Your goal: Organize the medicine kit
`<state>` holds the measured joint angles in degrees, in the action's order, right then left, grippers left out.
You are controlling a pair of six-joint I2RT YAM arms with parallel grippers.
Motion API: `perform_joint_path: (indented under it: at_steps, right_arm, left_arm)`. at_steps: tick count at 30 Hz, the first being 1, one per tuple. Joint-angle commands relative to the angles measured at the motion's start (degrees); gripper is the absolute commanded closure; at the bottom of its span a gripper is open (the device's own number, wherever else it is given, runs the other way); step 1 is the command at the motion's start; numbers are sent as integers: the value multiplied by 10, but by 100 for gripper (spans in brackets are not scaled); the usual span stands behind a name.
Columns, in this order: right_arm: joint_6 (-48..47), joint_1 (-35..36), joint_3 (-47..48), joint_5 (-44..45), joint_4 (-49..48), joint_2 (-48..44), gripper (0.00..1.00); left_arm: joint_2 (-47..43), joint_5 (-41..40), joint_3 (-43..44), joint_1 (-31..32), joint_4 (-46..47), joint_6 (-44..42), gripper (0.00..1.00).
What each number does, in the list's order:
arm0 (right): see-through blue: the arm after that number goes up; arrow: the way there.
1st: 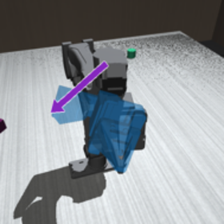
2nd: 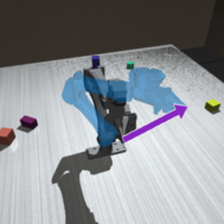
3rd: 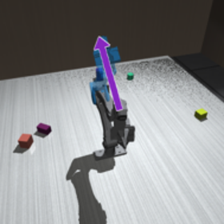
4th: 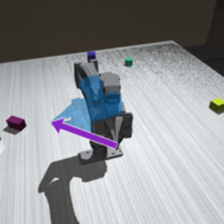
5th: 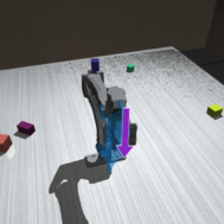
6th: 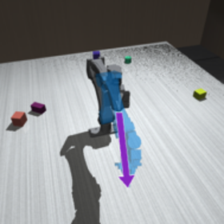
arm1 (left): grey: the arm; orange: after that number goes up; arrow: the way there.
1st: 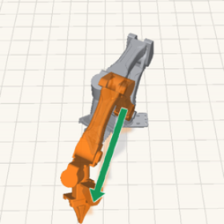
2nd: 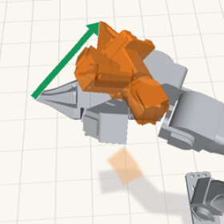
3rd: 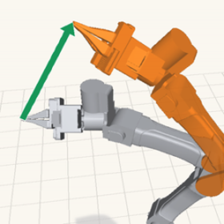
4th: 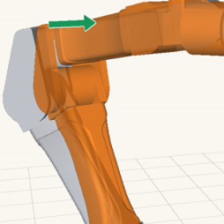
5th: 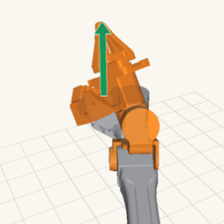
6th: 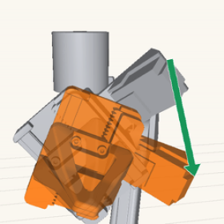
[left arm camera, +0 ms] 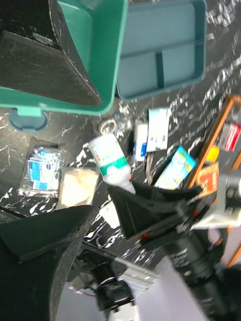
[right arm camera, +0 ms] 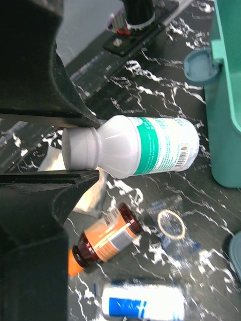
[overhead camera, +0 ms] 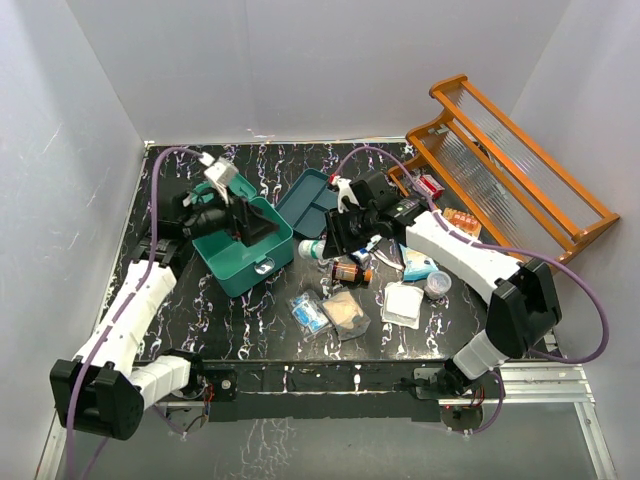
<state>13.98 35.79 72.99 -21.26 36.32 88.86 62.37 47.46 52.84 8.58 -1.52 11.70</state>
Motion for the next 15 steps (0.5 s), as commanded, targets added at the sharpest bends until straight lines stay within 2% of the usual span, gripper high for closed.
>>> perform_joint_path:
  at_steps: [1, 3, 7, 11, 15]
  right_arm:
    - [29, -4, 23, -82, 2, -47, 100]
    - [26, -4, 22, -114, 2, -50, 100]
    - [25, -3, 25, -182, 3, -40, 100]
    - [13, -4, 34, -197, 12, -40, 100]
    - [-1, -3, 40, -222, 26, -37, 100]
  left_arm:
    - [-19, 13, -12, 82, 25, -131, 20]
    - [1, 7, -5, 116, -3, -170, 18]
    - [66, 20, 38, 165, -115, -260, 21]
    - [104, 14, 60, 179, -187, -326, 22]
    - [117, 32, 68, 185, -215, -361, 24]
